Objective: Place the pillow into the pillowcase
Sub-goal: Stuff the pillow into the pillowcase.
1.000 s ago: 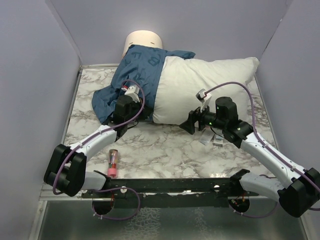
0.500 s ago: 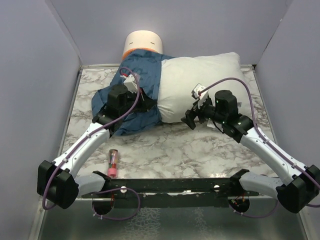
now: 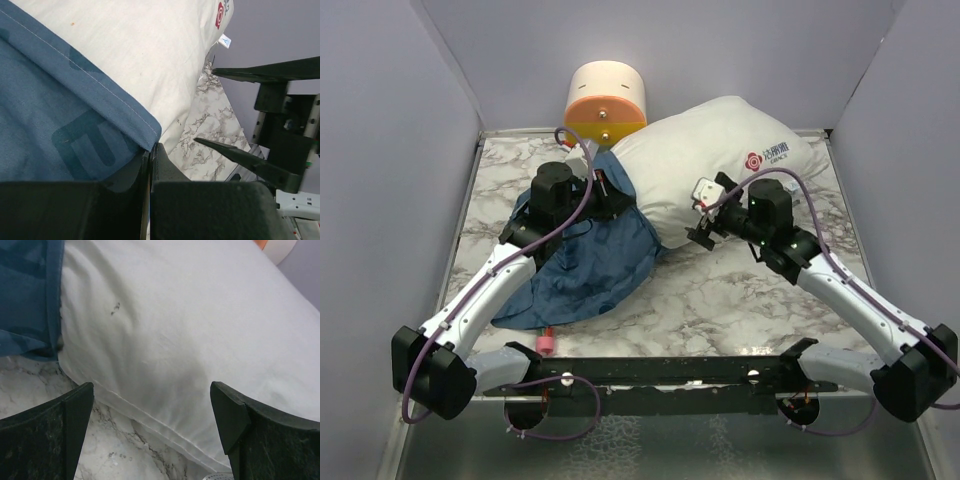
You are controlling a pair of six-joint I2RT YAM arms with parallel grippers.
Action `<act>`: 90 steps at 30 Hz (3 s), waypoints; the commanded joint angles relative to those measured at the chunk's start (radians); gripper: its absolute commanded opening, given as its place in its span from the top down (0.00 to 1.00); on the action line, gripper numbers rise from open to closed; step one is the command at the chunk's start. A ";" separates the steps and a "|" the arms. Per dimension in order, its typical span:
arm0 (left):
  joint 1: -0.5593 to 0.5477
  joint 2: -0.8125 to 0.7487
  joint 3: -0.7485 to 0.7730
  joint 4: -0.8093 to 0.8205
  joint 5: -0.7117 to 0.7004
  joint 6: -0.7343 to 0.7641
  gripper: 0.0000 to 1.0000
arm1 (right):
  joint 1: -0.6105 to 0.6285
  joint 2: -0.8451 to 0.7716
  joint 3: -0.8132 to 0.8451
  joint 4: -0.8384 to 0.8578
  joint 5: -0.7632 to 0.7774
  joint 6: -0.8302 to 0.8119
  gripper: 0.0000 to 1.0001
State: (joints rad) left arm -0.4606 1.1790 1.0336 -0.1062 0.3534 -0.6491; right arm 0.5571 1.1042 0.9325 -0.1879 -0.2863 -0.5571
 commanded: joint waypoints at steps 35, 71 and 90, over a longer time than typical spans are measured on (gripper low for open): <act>0.000 0.178 0.483 0.126 0.199 -0.062 1.00 | 0.239 0.264 0.300 0.405 0.221 0.534 0.99; 0.059 -0.448 -0.420 -0.081 -0.260 -0.116 0.26 | 0.209 0.657 0.462 0.389 0.288 0.947 0.99; 0.060 -0.113 -0.465 0.338 -0.352 0.075 0.44 | 0.208 0.672 0.473 0.366 0.255 0.961 0.99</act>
State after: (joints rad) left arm -0.4011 1.0595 0.5098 0.1730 0.0063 -0.6064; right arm 0.7742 1.7451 1.3434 0.1158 -0.0162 0.3737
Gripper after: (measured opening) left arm 0.699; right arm 0.037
